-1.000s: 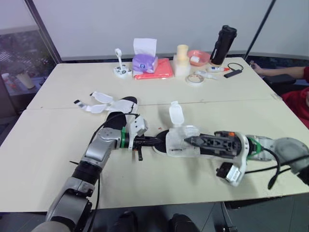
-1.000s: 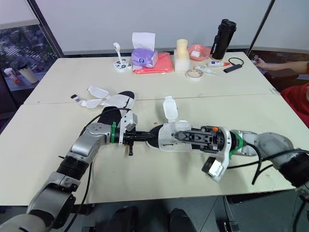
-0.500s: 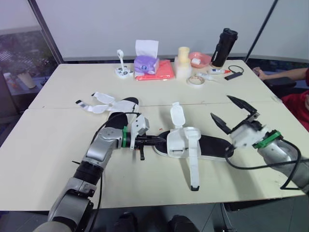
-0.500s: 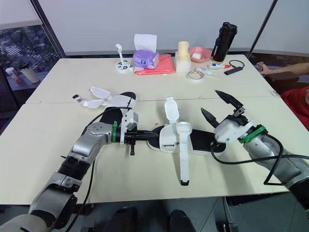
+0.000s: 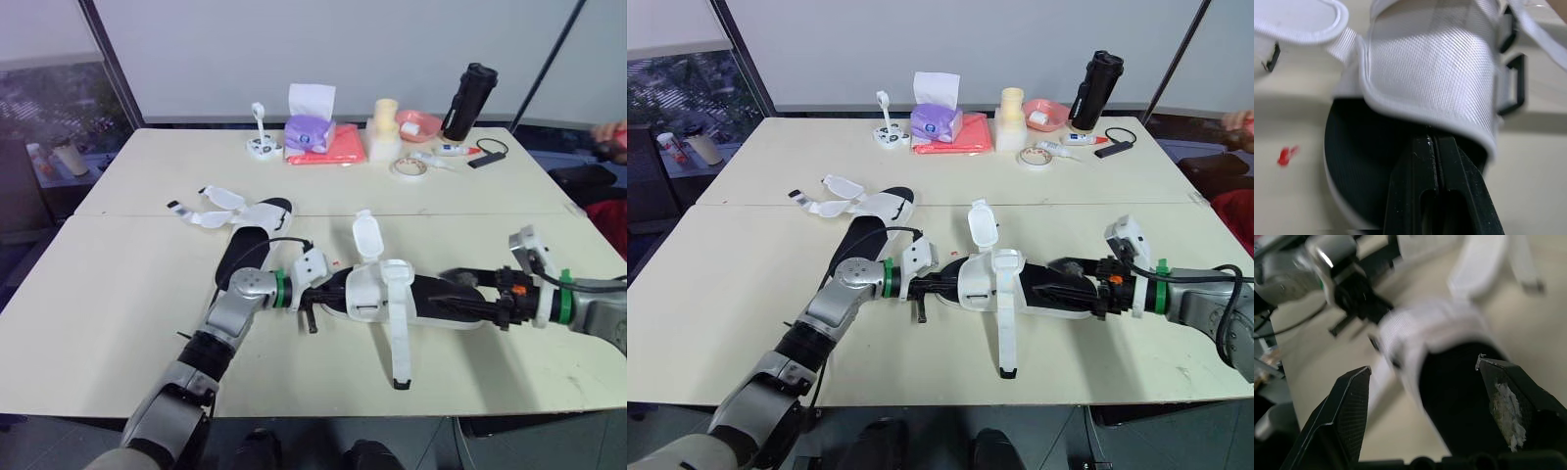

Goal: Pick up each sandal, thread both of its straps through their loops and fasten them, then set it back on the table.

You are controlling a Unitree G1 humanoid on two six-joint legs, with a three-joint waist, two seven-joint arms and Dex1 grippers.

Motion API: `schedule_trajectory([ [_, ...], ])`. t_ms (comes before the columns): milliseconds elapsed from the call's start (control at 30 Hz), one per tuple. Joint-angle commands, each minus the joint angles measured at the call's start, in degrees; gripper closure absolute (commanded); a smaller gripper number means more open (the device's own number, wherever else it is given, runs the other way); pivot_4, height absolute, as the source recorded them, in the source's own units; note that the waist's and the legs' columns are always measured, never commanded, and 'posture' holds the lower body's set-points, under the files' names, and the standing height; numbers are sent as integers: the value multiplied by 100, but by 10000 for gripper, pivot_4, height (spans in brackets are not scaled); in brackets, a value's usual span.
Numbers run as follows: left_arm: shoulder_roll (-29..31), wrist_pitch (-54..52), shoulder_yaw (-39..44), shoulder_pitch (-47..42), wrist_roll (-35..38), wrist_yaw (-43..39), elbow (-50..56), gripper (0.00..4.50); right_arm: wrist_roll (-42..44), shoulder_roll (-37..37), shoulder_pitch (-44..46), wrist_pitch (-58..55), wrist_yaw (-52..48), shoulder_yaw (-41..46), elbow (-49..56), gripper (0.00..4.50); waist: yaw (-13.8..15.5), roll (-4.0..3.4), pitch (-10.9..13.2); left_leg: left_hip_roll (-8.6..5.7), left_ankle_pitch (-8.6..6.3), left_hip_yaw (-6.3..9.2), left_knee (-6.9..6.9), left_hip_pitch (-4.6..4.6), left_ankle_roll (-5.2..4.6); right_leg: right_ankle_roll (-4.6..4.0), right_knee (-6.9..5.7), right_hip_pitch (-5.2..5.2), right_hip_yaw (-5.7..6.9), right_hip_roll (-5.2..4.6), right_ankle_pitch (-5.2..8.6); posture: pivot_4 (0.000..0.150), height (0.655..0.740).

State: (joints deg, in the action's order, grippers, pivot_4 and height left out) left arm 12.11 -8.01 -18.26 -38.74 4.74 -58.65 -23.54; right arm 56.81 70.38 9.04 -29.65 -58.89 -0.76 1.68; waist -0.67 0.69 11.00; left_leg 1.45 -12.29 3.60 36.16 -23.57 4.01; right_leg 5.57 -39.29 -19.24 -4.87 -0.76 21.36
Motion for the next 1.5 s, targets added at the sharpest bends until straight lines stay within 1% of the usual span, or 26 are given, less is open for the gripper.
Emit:
schedule_trajectory([
  [33,162,-92,-274,11,-258,-160,169,45000,-231,164,-405,-307,-397,388,453,7211,-5,-6,-3,1,-2,1,-2,0,-3,0,1,0,0,3,0,1500,7400],
  [133,369,-330,-337,139,-108,-556,450,45000,-109,85,-830,-764,-517,613,845,7211,-28,-11,-7,6,-8,-1,-5,0,-14,-1,7,-2,-1,11,0,1500,7400],
  [267,429,-646,-293,376,23,-586,956,45000,126,-162,-1327,-1265,-416,926,1469,7211,-9,-14,-8,7,-9,-2,-4,1,-14,-1,7,1,-3,9,0,1500,7400],
  [400,459,-853,-349,522,75,-622,1278,45000,145,-680,-1141,-1568,-47,932,1640,7211,-8,-9,-8,6,-9,-1,1,1,-13,0,8,6,-3,8,0,1500,7400],
  [500,502,-876,-434,599,26,-618,1385,45000,-99,-969,-993,-1671,37,687,1733,7211,1,-9,-7,4,-9,-1,0,1,-13,0,9,5,-2,7,0,1500,7400],
  [567,448,-689,-436,562,-48,-482,1300,45000,-374,-1237,-805,-1613,129,459,1622,7211,-4,-8,-8,4,-9,0,-2,1,-13,0,11,5,-1,7,1,1500,7400],
  [733,358,-472,-399,407,-116,-367,1031,45000,-670,-1759,-444,-1696,41,58,1381,7211,15,-7,-7,-1,-9,0,2,-1,-13,0,14,6,0,2,0,1500,7400],
  [767,373,-408,-392,377,-151,-357,973,45000,-710,-1840,-385,-1703,9,14,1332,9486,14,-8,-7,-2,-9,0,2,-1,-13,1,14,6,0,1,1,1500,7400],
  [833,455,-222,-407,316,-269,-349,835,45000,-747,-1962,-266,-1723,-36,1,1206,15639,9,-7,-7,-2,-9,0,2,-1,-13,1,14,6,0,2,0,1500,7400],
  [900,601,100,-465,243,-499,-291,631,45000,-721,-1995,-197,-1793,-105,46,1154,25184,6,-7,-7,-2,-9,0,1,-1,-13,1,14,6,0,2,0,1500,7400],
  [967,687,339,-478,168,-620,-248,415,45000,-671,-1995,-162,-1888,-173,89,1151,35909,-3,-7,-7,-1,-9,0,1,-1,-13,1,14,5,0,3,0,1500,7400],
  [1033,717,499,-455,87,-659,-209,231,45000,-627,-1976,-138,-1986,-235,119,1158,44487,-6,-8,-7,-1,-9,1,0,0,-13,1,14,5,1,4,0,1500,7400],
  [1167,686,611,-412,29,-602,-233,87,45000,-458,-1994,85,-2219,-312,246,1133,44487,-17,-8,-7,0,-9,1,-2,1,-13,1,13,5,0,6,0,1500,7400],
  [1300,688,937,-516,1,-801,-115,-91,45000,-165,-2309,996,-2479,-69,626,543,44487,-37,-8,-8,2,-9,0,1,4,-13,0,12,6,0,6,-1,1500,7400],
  [1400,696,1196,-574,-41,-951,-9,-300,45000,-363,-2533,1680,-2483,-27,614,-36,44487,-15,-7,-8,2,-9,1,-1,7,-13,0,11,8,2,6,-1,1500,7400],
  [1500,698,1369,-568,-77,-986,39,-447,45000,-750,-2688,2259,-2322,-188,395,-634,44487,-10,-7,-8,1,-9,0,-3,6,-13,0,11,7,2,4,-1,1500,7400],
])
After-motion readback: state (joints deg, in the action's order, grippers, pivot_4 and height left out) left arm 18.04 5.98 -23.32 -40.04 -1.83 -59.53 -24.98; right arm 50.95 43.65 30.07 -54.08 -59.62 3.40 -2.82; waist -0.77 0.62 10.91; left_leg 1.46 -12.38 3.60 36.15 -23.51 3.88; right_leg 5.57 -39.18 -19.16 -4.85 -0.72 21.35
